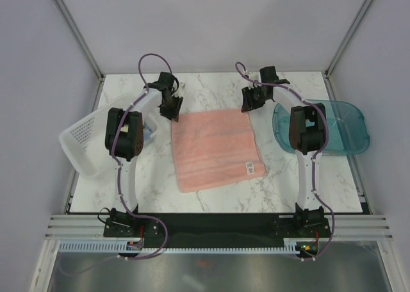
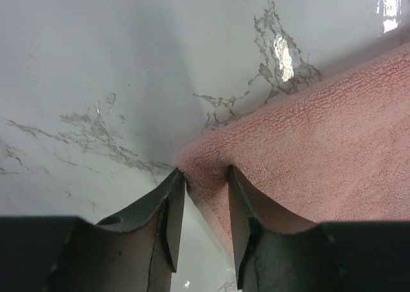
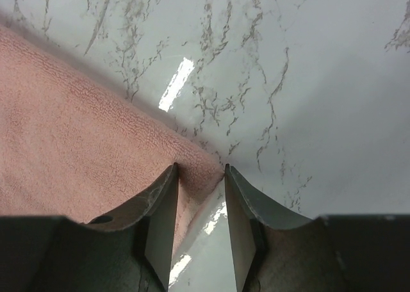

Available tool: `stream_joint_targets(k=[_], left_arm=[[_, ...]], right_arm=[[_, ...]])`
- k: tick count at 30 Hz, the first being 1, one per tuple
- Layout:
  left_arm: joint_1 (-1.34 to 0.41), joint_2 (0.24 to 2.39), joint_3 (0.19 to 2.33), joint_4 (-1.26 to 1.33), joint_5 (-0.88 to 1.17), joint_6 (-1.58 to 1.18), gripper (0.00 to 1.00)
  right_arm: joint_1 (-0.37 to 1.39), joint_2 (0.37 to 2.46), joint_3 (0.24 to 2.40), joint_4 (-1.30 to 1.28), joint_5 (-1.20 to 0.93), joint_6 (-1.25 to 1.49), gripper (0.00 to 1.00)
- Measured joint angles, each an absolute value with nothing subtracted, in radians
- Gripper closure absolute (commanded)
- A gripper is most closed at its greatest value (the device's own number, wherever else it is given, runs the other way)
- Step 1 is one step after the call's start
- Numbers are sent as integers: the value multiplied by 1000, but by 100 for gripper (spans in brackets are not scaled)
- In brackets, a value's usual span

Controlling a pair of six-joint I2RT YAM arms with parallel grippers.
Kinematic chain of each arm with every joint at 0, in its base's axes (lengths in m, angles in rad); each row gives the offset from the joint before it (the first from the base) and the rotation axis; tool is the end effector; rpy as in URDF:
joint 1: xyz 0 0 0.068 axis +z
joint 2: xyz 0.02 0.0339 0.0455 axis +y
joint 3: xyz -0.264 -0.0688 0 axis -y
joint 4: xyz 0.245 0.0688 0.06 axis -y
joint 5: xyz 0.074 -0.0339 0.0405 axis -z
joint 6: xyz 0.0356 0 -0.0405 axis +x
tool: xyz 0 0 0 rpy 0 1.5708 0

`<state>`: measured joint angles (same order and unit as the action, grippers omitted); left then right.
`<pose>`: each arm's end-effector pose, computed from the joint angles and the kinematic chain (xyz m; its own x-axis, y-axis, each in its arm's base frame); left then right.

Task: Fold and stack the towels
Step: Fold the towel

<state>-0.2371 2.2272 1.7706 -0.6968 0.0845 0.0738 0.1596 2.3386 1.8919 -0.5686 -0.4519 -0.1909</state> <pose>0.4579 -0.1137 0.1684 -0.8664 0.2850 -0.4100 0.3321 0.9421 -0.0471 0.4973 0.0958 0.1616 -0.7533 -0.2942 -0.5882 -0.5228 0.8105 0.2642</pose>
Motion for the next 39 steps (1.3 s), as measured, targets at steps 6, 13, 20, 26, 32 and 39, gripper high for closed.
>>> stream_joint_targets(k=[6,13,20,26,32,39], left_arm=[[-237,2232,1777,-697,96,81,81],[-237,2249,1806,-701,118,93,98],[-237,2246,1854,-704,115,86,98],[-238,2143,1871,-699,92,57,98],[-256,1923,1872,-674,49,43,98],[-313,1684,1872,-650,-33,38,98]], right_arm=[[160,2366,1919,-569,-462,-192,60],[159,2395,1956,-567,-493,-197,100],[154,2344,1927,-517,-509,-150,100],[153,2068,1757,-374,-459,-77,100],[153,1808,1670,-239,-412,-29,100],[153,1630,1646,-175,-396,43,100]])
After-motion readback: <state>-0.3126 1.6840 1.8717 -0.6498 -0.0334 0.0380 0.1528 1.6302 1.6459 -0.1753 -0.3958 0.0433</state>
